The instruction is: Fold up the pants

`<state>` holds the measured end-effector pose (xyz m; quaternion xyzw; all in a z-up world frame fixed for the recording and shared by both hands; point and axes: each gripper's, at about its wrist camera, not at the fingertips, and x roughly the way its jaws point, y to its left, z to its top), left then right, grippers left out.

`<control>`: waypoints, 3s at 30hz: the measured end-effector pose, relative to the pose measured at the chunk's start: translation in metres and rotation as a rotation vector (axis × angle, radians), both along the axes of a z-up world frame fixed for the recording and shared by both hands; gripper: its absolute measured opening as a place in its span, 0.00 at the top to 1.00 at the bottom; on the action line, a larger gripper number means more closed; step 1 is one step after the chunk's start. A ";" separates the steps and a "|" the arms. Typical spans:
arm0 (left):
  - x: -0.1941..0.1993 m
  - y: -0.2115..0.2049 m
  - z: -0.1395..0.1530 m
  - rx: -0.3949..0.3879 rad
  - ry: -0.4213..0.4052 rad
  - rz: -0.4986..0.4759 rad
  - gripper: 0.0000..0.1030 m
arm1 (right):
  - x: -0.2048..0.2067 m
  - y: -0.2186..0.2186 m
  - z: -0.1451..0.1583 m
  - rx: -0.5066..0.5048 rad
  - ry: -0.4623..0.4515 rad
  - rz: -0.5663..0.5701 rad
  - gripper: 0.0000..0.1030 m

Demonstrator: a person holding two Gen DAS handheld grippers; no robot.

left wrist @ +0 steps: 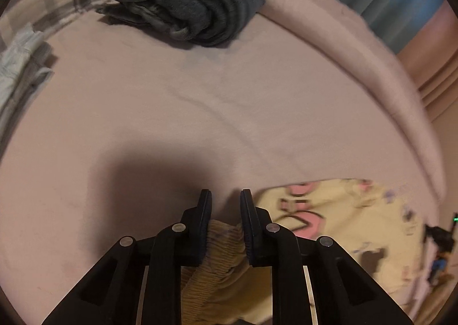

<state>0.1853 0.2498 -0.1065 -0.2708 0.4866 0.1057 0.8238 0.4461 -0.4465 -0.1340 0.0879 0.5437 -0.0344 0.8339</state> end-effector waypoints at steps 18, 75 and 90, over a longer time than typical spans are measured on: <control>-0.112 -0.010 0.091 0.071 -0.236 0.004 0.82 | -0.143 -0.029 0.147 0.178 -0.360 0.073 0.93; -0.158 -0.095 0.059 0.049 -0.027 -0.241 0.73 | -0.360 -0.048 0.017 0.173 -0.067 -0.103 0.67; -0.119 -0.256 0.042 -0.035 -0.036 -0.710 0.73 | -0.414 -0.114 0.012 0.220 -0.112 -0.298 0.60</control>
